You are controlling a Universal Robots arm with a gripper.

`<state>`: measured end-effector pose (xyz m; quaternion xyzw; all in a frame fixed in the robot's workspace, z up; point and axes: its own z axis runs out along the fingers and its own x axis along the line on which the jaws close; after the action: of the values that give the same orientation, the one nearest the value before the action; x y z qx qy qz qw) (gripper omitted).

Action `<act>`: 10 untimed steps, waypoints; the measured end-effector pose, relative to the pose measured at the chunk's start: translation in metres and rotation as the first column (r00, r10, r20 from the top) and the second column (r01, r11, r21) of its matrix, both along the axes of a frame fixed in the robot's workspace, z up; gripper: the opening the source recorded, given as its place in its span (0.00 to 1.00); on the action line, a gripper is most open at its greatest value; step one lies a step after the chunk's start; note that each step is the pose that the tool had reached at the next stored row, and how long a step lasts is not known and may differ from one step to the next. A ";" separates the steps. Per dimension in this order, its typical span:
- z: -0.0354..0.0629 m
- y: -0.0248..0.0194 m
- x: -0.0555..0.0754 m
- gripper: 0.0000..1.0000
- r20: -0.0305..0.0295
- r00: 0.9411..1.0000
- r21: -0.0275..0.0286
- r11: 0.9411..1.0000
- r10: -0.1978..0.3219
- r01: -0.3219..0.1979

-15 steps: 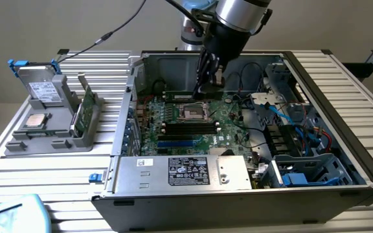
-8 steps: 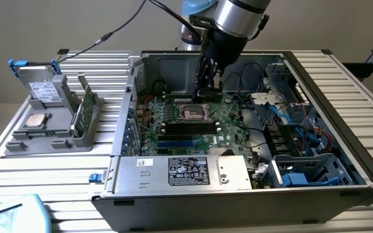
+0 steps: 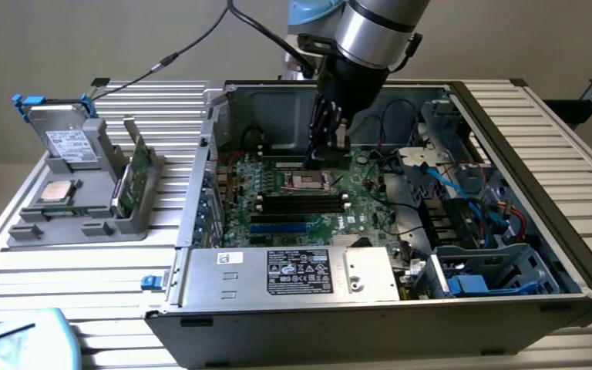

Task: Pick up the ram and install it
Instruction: 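Pick up the ram and move it above insertion slot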

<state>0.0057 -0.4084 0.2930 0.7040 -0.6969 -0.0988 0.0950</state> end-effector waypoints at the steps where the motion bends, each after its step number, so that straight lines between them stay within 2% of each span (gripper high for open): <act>1: -0.0016 0.0000 0.000 0.15 0.001 1.000 -0.001 1.000 -0.001 0.001; 10: -0.0152 0.0000 0.000 0.15 0.005 1.000 -0.010 1.000 -0.011 0.011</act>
<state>0.0052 -0.4083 0.2778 0.6998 -0.7015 -0.0943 0.0964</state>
